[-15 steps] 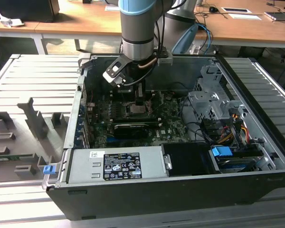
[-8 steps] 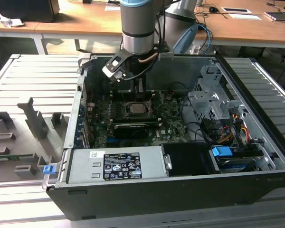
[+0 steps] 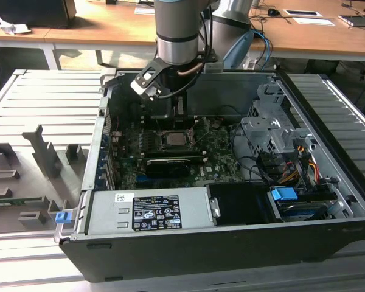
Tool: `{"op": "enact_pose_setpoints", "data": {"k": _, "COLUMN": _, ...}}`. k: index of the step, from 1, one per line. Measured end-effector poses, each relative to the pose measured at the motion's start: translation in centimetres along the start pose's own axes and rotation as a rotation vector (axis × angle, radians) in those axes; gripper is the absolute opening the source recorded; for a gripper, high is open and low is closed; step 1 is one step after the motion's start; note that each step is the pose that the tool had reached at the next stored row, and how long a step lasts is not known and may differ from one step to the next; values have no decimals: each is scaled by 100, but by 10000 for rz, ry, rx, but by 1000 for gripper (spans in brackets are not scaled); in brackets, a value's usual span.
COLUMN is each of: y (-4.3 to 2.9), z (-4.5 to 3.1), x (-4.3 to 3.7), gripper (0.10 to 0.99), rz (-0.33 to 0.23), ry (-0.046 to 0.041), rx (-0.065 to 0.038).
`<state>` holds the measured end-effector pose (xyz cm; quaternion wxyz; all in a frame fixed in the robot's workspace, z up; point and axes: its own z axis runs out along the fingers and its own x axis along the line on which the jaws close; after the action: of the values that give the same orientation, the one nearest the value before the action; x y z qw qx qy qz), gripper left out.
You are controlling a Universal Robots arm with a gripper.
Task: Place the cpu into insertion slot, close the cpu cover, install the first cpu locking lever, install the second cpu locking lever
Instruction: 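Close the cpu cover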
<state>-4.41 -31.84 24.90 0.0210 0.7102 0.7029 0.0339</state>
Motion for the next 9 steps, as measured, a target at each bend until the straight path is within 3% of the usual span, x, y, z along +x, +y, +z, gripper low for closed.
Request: {"op": "enact_pose_setpoints", "data": {"k": 9, "y": 2, "z": -29, "x": 1, "gripper": 106, "rz": 0, "ry": 0, "rx": 0}}
